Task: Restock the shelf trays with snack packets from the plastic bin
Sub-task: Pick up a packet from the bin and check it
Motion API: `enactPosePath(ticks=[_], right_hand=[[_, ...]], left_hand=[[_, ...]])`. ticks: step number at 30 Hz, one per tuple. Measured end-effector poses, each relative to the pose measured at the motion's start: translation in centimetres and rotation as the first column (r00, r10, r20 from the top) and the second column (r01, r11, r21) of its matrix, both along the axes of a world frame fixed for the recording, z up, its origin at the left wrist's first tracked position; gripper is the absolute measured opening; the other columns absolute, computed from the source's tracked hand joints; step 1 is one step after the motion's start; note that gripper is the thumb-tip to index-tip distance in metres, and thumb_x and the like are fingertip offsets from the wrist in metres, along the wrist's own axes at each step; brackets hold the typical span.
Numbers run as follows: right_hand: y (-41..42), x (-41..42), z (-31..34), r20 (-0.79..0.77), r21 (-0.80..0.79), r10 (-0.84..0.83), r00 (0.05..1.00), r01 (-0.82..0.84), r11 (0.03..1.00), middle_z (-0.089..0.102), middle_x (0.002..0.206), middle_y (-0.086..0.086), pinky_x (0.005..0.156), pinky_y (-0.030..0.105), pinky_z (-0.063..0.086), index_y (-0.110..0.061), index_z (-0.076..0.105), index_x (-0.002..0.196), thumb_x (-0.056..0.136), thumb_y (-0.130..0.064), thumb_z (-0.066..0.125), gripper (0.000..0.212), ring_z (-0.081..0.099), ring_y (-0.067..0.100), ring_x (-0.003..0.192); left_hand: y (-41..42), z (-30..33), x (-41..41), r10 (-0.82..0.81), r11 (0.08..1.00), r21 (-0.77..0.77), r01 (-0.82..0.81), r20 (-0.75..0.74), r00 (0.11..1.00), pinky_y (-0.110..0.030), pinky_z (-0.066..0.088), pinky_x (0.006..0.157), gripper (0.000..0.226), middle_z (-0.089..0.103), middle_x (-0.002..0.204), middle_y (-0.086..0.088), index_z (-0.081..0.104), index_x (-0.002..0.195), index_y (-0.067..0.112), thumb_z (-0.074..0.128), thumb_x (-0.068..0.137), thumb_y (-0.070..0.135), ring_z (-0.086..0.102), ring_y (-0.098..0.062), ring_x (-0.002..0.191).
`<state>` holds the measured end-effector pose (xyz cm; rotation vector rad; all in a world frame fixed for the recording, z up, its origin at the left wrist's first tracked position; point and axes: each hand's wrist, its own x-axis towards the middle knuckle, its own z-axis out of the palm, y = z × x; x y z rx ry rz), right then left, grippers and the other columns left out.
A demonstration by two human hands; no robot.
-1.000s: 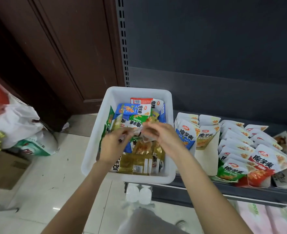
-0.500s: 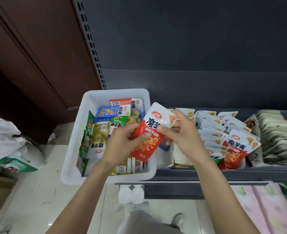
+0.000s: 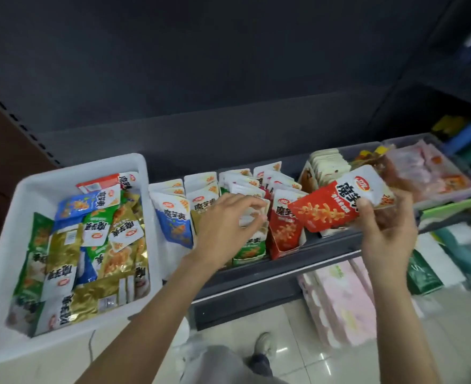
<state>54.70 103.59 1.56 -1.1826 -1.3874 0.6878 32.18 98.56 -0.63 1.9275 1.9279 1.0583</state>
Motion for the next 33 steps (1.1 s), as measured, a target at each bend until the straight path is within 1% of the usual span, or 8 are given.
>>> enactPosePath(ticks=[5,9,13,18,21,26,30,33], right_hand=[[3.1,0.8,-3.3,0.309,-0.033,0.159,0.938,-0.157,0.987,0.065,0.090,-0.004,0.063,0.021,0.049,-0.017,0.053,0.107,0.093,-0.026,0.058,0.017,0.061,0.008,0.077],[5.3,-0.8,-5.6,0.550,-0.026,0.256,0.795,-0.290,0.957,0.068,0.098,0.000,0.063,0.023,0.044,-0.012,0.060,0.107,0.090,-0.022,0.064,0.020,0.064,0.016,0.084],[6.2,-1.7,-7.7,0.775,-0.037,0.175,0.608,-0.233,0.972,0.055,0.109,0.012,0.069,0.036,0.053,-0.009,0.062,0.109,0.079,-0.018,0.075,0.033,0.058,0.029,0.098],[6.0,-1.9,-7.8,0.740,-0.057,0.161,0.653,-0.177,0.983,0.047,0.116,0.011,0.071,0.035,0.054,-0.015,0.055,0.118,0.079,-0.016,0.075,0.044,0.055,0.027,0.104],[5.2,-2.1,-6.8,0.675,0.003,0.151,0.723,-0.207,0.978,0.048,0.117,0.011,0.075,0.034,0.054,-0.013,0.057,0.115,0.083,-0.018,0.071,0.035,0.055,0.025,0.105],[1.3,-6.0,-1.4,0.444,0.214,0.221,0.868,-0.342,0.915,0.058,0.100,0.002,0.073,0.013,0.040,-0.009,0.060,0.108,0.092,-0.018,0.057,0.019,0.052,0.007,0.083],[-2.8,-12.7,1.7,0.468,0.140,0.503,0.727,-0.623,0.770,0.062,0.088,-0.006,0.068,0.012,0.044,-0.014,0.059,0.108,0.093,-0.023,0.049,0.020,0.052,0.001,0.075],[-5.3,-18.8,0.9,0.581,-0.019,0.627,0.519,-0.762,0.648,0.064,0.094,-0.006,0.066,0.028,0.053,-0.020,0.059,0.109,0.092,-0.028,0.046,0.023,0.058,0.006,0.079]], left_hand=[[1.1,-2.1,2.2,0.013,0.996,-0.079,-0.033,-0.245,0.969,-0.040,0.046,0.089,0.028,0.064,0.108,0.005,0.066,0.110,0.025,0.065,0.084,0.034,0.051,-0.017,0.105],[0.9,-3.0,2.5,0.038,0.994,-0.090,-0.065,-0.272,0.962,-0.033,0.040,0.093,0.026,0.063,0.111,0.005,0.066,0.112,0.024,0.063,0.087,0.032,0.049,-0.015,0.108],[0.8,-3.4,2.5,0.043,0.993,-0.091,-0.069,-0.256,0.966,-0.027,0.036,0.091,0.027,0.063,0.113,0.005,0.065,0.112,0.025,0.062,0.088,0.034,0.050,-0.014,0.109],[0.4,-3.3,2.1,0.057,0.997,-0.046,-0.067,-0.198,0.979,-0.035,0.043,0.095,0.035,0.062,0.115,0.006,0.060,0.118,0.026,0.047,0.089,0.043,0.053,-0.014,0.110],[-0.7,-2.9,1.0,0.141,0.987,0.102,-0.128,-0.138,0.980,-0.028,0.042,0.090,0.032,0.066,0.109,0.004,0.062,0.116,0.021,0.050,0.090,0.036,0.054,-0.011,0.104],[-4.7,-1.3,-3.5,0.344,0.888,0.311,-0.339,0.040,0.938,-0.018,0.038,0.078,0.026,0.061,0.082,0.009,0.066,0.100,0.010,0.051,0.091,0.028,0.053,-0.006,0.082],[-8.9,-1.0,-9.8,0.507,0.819,0.228,-0.527,0.144,0.850,-0.019,0.041,0.062,0.022,0.050,0.070,0.018,0.059,0.106,0.015,0.052,0.090,0.028,0.051,-0.003,0.065],[-11.6,-3.0,-15.8,0.601,0.799,0.022,-0.602,0.016,0.799,-0.026,0.044,0.059,0.035,0.061,0.082,0.004,0.051,0.118,0.014,0.065,0.086,0.021,0.060,-0.015,0.077]])
